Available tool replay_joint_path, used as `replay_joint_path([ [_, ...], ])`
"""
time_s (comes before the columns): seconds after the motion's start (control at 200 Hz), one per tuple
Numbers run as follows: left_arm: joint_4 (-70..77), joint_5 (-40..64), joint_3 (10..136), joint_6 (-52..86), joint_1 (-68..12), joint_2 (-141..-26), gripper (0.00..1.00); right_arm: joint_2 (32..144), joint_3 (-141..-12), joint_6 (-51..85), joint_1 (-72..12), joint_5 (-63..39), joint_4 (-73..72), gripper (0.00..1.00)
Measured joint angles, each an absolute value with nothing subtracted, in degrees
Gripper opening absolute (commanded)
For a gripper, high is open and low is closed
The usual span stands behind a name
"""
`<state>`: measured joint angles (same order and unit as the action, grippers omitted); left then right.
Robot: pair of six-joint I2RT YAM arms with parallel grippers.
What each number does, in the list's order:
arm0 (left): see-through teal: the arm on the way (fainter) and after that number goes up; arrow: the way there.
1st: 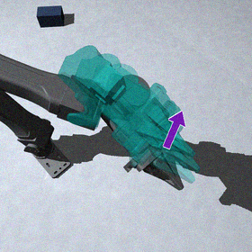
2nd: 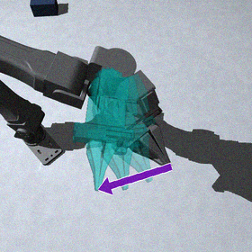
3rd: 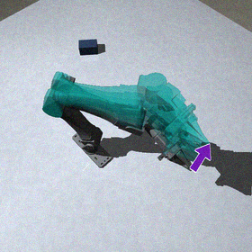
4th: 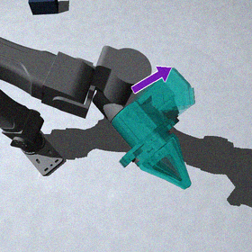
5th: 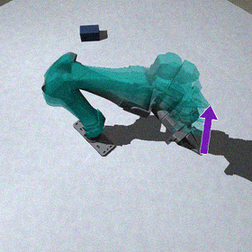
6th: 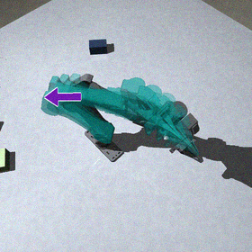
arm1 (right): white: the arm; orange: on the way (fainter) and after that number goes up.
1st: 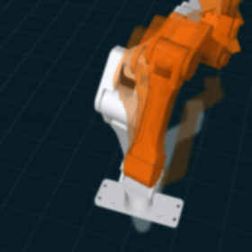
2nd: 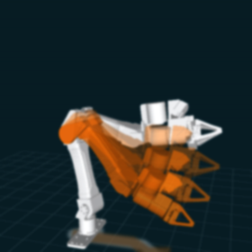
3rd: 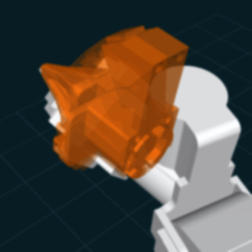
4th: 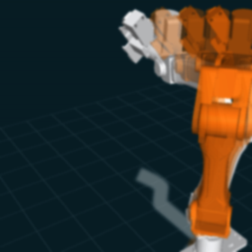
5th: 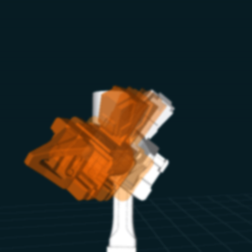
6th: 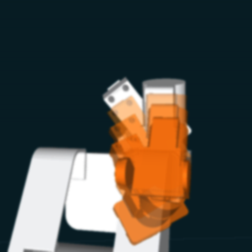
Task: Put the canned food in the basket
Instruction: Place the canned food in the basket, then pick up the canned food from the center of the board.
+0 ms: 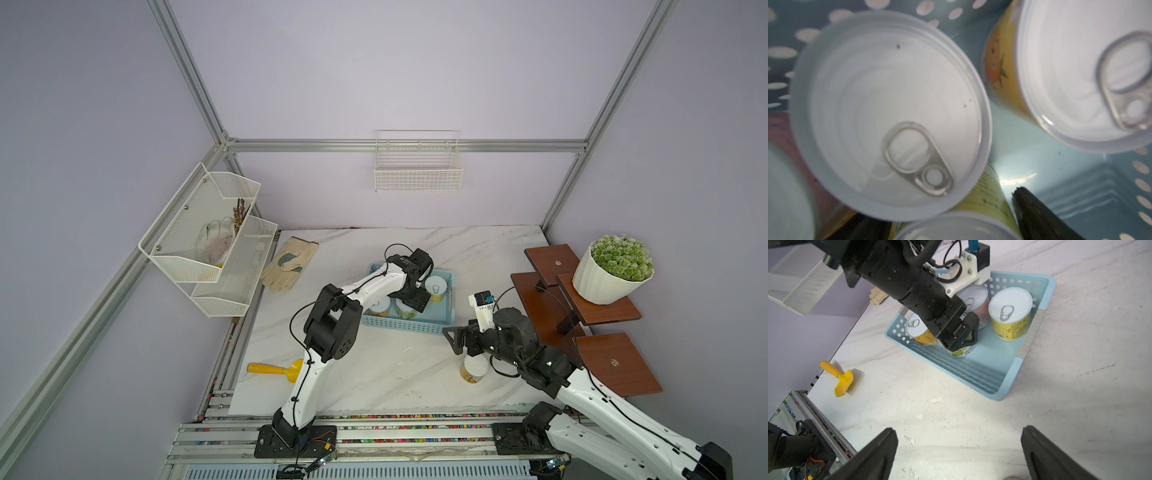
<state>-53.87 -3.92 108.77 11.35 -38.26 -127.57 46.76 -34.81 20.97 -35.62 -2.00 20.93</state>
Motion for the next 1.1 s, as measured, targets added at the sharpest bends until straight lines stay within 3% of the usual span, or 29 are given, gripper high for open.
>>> replay_joint_path([
  [0.39, -52.3, -0.2, 106.1, 11.9, -38.3, -113.2, 1.0, 49.1, -35.9, 21.3, -35.8, -0.8, 25.8, 1.0],
  [0.875, -35.4, 10.0, 75.7, 15.4, -38.3, -86.3, 1.0, 52.9, -45.3, 27.4, -48.6, 9.7, 37.6, 1.0],
  [1.1, -26.6, 14.4, 61.3, 17.2, -38.3, -73.1, 1.0, 59.1, -48.1, 35.1, -49.6, 13.7, 44.9, 1.0],
])
